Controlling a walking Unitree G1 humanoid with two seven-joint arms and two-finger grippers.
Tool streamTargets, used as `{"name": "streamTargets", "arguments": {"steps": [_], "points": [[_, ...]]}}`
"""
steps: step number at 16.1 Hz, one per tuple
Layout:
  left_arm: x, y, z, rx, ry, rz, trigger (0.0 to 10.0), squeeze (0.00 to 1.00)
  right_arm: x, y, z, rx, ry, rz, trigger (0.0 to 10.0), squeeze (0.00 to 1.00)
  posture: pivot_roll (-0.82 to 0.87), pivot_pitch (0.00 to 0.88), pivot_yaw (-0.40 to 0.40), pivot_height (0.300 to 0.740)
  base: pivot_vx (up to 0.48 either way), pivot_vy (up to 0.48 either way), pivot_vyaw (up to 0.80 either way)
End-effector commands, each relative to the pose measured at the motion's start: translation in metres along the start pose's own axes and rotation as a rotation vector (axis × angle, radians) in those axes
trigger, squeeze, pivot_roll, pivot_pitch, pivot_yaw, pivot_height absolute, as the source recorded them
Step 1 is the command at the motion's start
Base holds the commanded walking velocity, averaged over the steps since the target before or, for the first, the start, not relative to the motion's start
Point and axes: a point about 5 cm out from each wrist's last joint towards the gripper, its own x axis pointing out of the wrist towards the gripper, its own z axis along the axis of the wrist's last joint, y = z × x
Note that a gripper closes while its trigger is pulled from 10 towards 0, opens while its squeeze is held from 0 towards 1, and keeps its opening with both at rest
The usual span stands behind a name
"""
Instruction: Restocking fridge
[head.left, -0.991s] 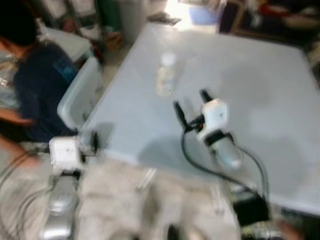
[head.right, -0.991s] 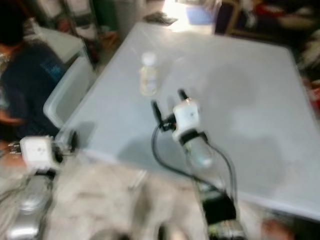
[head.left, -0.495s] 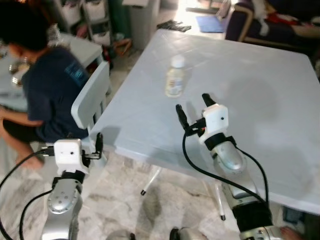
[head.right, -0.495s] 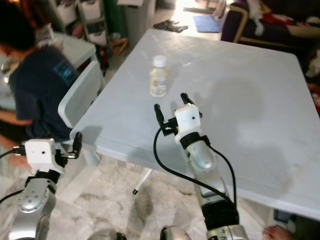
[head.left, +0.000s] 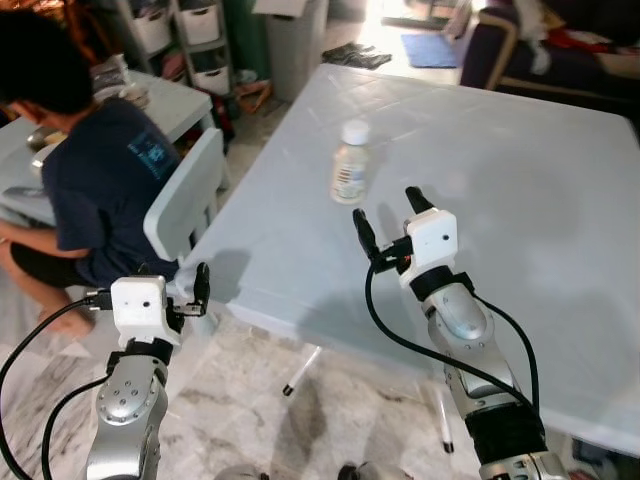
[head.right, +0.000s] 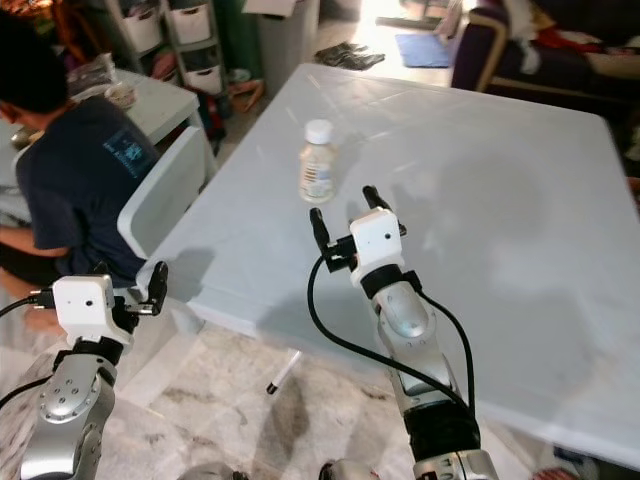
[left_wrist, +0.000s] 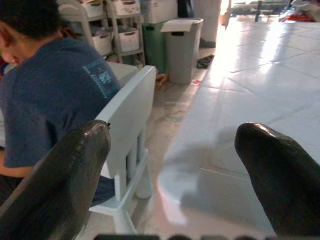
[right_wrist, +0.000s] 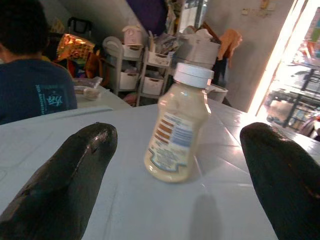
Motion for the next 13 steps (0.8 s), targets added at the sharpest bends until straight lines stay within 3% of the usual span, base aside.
{"name": "streamTargets", "arguments": {"steps": [1,5,13], "points": [[-0.0007,-0.0011,-0.0004,0.0,-0.003,-0.009,10.0,0.0,0.0035,0.0,0.0028,-0.007,-0.012,0.001,10.0,0.0,0.04,0.068,-0.007,0.735,0.337,0.0,0.0],[0.0009,-0.0019,0.0002,-0.002,-0.01,-0.008,10.0,0.0,0.0037,-0.0004,0.0027,-0.013,-0.013,0.005,10.0,0.0,0.03,0.067,-0.009,0.735,0.332,0.0,0.0],[-0.0005,-0.0003,0.0012,-0.008,-0.023,0.002,10.0,0.0,0.0028,0.0046,0.0032,-0.031,-0.026,0.024,10.0,0.0,0.04,0.071,-0.009,0.735,0.0,0.0,0.0]]}}
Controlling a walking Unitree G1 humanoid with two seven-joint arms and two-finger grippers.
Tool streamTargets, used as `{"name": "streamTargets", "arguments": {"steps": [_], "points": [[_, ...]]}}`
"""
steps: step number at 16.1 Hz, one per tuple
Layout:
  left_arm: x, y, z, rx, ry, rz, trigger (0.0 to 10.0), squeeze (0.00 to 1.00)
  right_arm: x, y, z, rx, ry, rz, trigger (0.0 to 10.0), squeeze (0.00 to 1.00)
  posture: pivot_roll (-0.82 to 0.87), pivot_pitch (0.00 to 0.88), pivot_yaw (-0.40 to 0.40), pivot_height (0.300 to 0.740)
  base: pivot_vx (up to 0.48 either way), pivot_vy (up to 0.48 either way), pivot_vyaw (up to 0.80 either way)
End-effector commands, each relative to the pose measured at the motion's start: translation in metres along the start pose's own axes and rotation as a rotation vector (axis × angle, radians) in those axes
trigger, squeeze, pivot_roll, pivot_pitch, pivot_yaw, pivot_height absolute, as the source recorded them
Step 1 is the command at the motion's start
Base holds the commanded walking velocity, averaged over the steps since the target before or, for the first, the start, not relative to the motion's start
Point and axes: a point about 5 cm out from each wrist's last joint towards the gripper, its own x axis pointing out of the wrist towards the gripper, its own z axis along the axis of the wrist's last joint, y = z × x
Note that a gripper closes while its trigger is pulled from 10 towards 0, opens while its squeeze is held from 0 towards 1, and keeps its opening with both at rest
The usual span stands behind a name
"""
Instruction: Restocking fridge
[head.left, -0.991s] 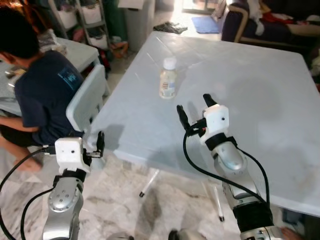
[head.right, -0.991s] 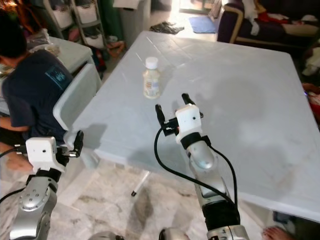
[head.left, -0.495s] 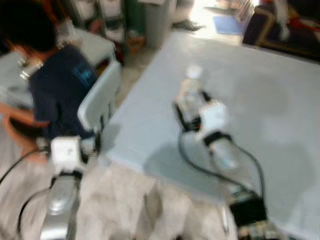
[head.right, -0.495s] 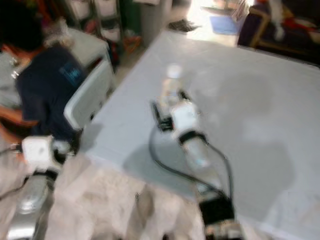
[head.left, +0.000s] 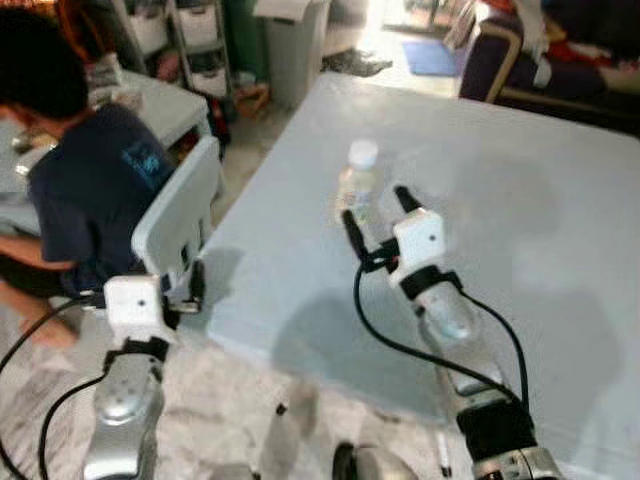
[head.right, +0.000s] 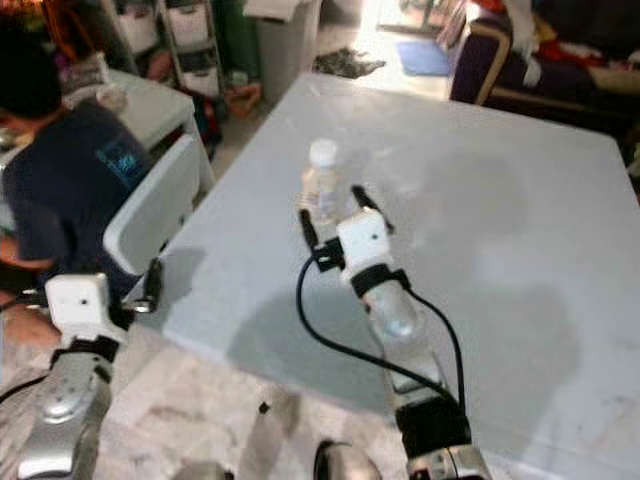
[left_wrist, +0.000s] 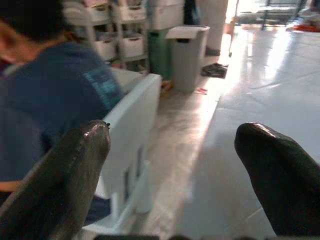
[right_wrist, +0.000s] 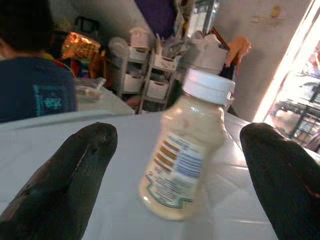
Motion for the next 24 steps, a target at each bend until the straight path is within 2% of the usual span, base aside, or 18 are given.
{"name": "streamTargets", "arguments": {"steps": [1,7,9,11,16,19,24], "points": [[0.0,-0.002,0.002,-0.004,-0.006,-0.011,10.0,0.0,0.001,-0.006,0.004,-0.013,-0.018,-0.01,10.0,0.0,0.04,0.074,-0.006,0.735,0.0,0.0,0.0],[-0.006,0.005,-0.008,0.021,0.044,-0.012,10.0,0.0,0.02,-0.027,0.014,-0.018,-0.047,-0.055,10.0,0.0,0.05,0.079,0.005,0.735,0.0,0.0,0.0],[-0.012,0.015,-0.01,0.043,0.065,-0.008,10.0,0.0,0.03,-0.032,0.019,0.003,-0.061,-0.068,10.0,0.0,0.05,0.082,0.007,0.735,0.0,0.0,0.0],[-0.016,0.023,-0.01,0.055,0.084,0.003,10.0,0.0,0.043,-0.031,0.023,0.034,-0.069,-0.069,10.0,0.0,0.08,0.09,0.019,0.735,0.0,0.0,0.0],[-0.019,0.027,-0.01,0.09,0.097,0.005,10.0,0.0,0.064,-0.02,0.027,0.105,-0.07,-0.027,10.0,0.0,0.1,0.09,0.021,0.735,0.0,0.0,0.0],[-0.019,0.027,-0.01,0.1,0.099,0.003,10.0,0.0,0.075,-0.014,0.03,0.106,-0.069,0.004,10.0,0.0,0.11,0.087,0.02,0.735,0.0,0.0,0.0],[-0.018,0.028,-0.01,0.111,0.106,-0.004,10.0,0.0,0.082,-0.018,0.031,0.099,-0.068,-0.039,10.0,0.0,0.11,0.084,0.03,0.735,0.0,0.0,0.0]]}}
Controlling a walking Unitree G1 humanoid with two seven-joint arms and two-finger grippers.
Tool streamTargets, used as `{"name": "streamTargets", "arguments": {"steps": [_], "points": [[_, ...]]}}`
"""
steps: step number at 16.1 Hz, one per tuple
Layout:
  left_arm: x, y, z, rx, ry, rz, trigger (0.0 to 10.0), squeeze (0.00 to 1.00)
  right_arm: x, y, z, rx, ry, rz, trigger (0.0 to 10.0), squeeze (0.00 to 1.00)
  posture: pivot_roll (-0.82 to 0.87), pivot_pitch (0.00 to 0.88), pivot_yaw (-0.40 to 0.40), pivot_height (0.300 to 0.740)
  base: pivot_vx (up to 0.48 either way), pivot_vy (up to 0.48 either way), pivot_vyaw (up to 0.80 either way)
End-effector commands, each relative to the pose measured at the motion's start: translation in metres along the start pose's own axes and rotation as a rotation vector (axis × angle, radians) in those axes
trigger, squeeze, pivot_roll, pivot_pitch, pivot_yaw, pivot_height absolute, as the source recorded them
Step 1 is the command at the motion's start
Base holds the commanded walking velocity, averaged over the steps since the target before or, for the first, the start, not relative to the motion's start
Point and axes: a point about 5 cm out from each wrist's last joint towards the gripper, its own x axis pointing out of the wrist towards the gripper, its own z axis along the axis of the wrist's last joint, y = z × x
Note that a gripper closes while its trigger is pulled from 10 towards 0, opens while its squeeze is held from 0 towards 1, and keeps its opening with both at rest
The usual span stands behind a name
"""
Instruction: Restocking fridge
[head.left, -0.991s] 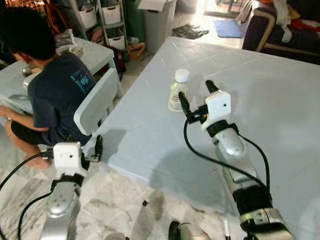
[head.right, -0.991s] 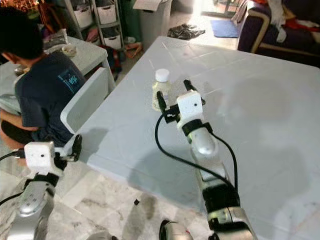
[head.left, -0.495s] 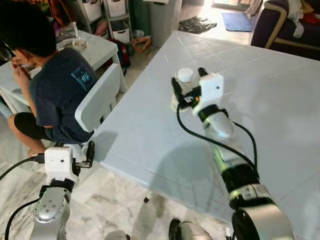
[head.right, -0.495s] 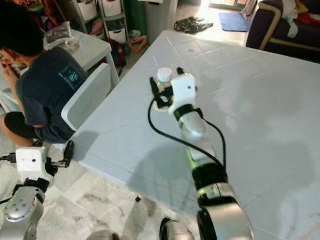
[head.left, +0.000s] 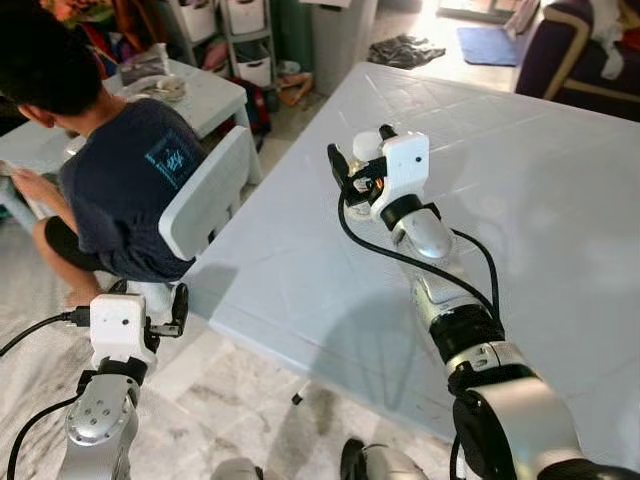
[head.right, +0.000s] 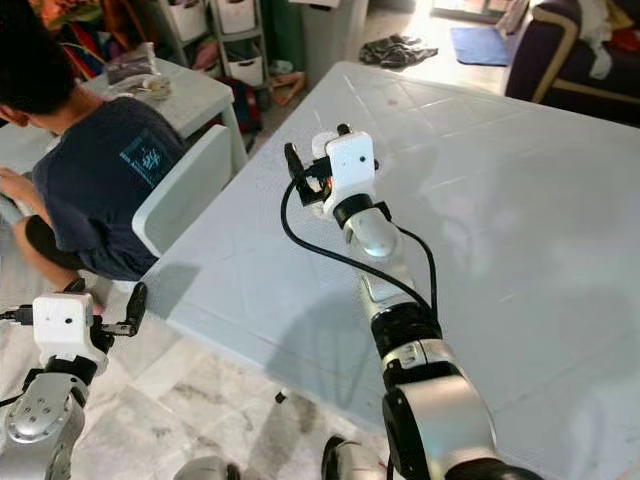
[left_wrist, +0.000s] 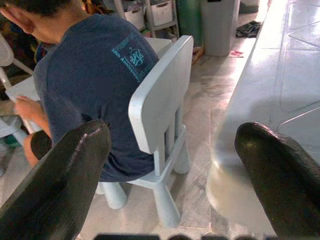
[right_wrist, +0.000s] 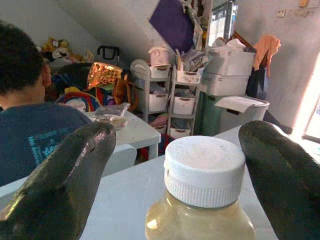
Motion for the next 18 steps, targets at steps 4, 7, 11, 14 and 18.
{"name": "streamTargets", "arguments": {"steps": [4,7,11,14,18], "points": [[0.002,0.001,0.003,0.017,0.004,-0.007,10.0,0.0,0.006,-0.011,0.002,0.0,0.016,-0.046,10.0,0.0,0.11,0.085,0.034,0.735,0.0,0.0,0.0],[0.002,-0.001,0.003,0.017,0.004,-0.016,10.0,0.0,0.008,-0.017,0.002,0.0,0.029,-0.052,10.0,0.0,0.12,0.09,0.038,0.735,0.0,0.0,0.0],[0.001,0.0,0.003,0.025,0.009,-0.024,10.0,0.0,0.011,-0.021,0.001,0.024,0.044,-0.062,10.0,0.0,0.12,0.092,0.05,0.735,0.0,0.0,0.0],[0.003,-0.001,0.003,0.029,0.01,-0.033,10.0,0.0,0.016,-0.018,0.002,0.018,0.063,-0.046,10.0,0.0,0.12,0.092,0.051,0.735,0.0,0.0,0.0],[0.003,-0.003,0.003,0.029,0.01,-0.034,10.0,0.0,0.02,-0.016,0.003,0.004,0.078,-0.026,1.2,0.0,0.13,0.091,0.048,0.735,0.0,0.0,0.0]]}}
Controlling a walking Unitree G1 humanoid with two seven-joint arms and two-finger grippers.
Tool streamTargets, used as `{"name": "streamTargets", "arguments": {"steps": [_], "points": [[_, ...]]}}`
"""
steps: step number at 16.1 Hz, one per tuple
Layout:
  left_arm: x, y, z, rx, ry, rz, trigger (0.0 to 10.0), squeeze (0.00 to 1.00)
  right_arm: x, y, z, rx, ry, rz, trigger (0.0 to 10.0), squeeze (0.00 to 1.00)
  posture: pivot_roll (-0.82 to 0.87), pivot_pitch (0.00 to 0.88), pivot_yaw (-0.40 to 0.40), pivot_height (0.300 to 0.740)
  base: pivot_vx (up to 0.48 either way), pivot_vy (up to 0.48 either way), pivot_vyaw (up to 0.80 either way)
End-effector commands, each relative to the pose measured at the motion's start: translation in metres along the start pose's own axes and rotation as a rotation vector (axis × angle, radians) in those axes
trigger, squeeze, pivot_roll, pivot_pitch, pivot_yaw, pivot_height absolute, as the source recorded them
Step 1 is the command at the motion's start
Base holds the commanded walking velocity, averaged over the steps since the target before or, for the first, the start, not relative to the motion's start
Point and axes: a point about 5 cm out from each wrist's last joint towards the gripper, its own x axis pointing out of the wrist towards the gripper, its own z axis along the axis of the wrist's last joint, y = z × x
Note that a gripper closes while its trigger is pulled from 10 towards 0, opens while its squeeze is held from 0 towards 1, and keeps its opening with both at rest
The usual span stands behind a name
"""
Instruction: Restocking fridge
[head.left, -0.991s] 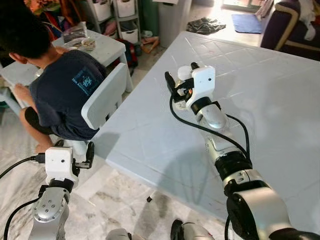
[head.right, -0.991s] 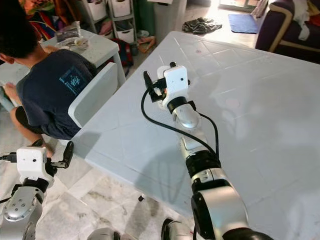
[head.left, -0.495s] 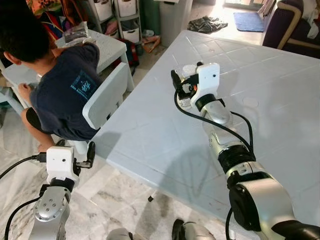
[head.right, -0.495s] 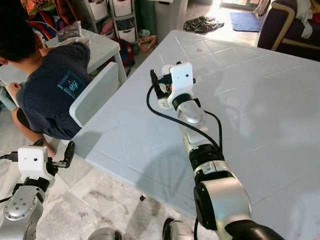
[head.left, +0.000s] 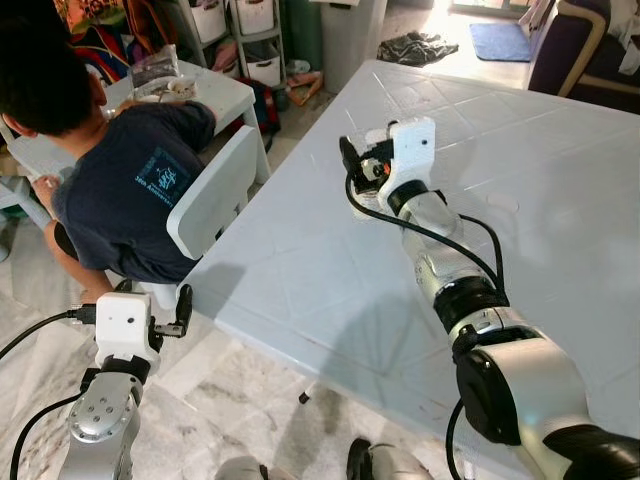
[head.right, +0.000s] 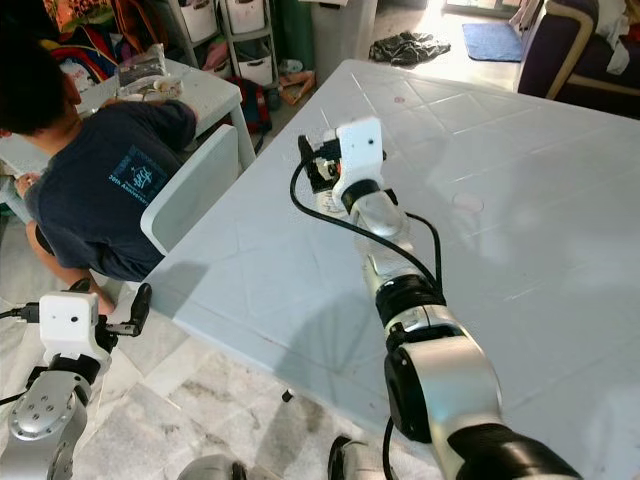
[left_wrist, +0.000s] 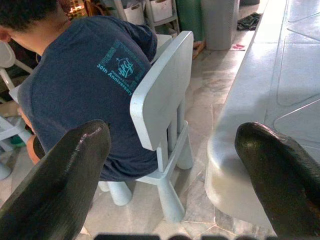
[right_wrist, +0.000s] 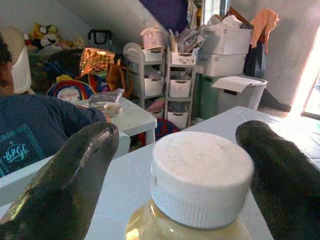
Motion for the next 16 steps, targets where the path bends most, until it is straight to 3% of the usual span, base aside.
{"name": "streamTargets", "arguments": {"steps": [1,9,16], "points": [[0.0,0.0,0.002,0.018,-0.001,-0.016,10.0,0.0,0.005,0.0,0.006,-0.014,-0.008,0.011,0.0,0.0,0.13,0.09,0.048,0.735,0.0,0.0,0.0],[0.003,-0.003,0.002,0.02,0.001,-0.022,10.0,0.0,0.005,-0.004,0.002,-0.032,0.04,0.0,0.0,0.0,0.12,0.087,0.046,0.735,0.0,0.0,0.0],[0.002,0.001,-0.003,0.003,0.046,0.064,10.0,0.0,-0.001,-0.002,-0.009,-0.04,0.079,0.019,0.0,0.0,0.11,0.087,0.034,0.735,0.0,0.0,0.0]]}}
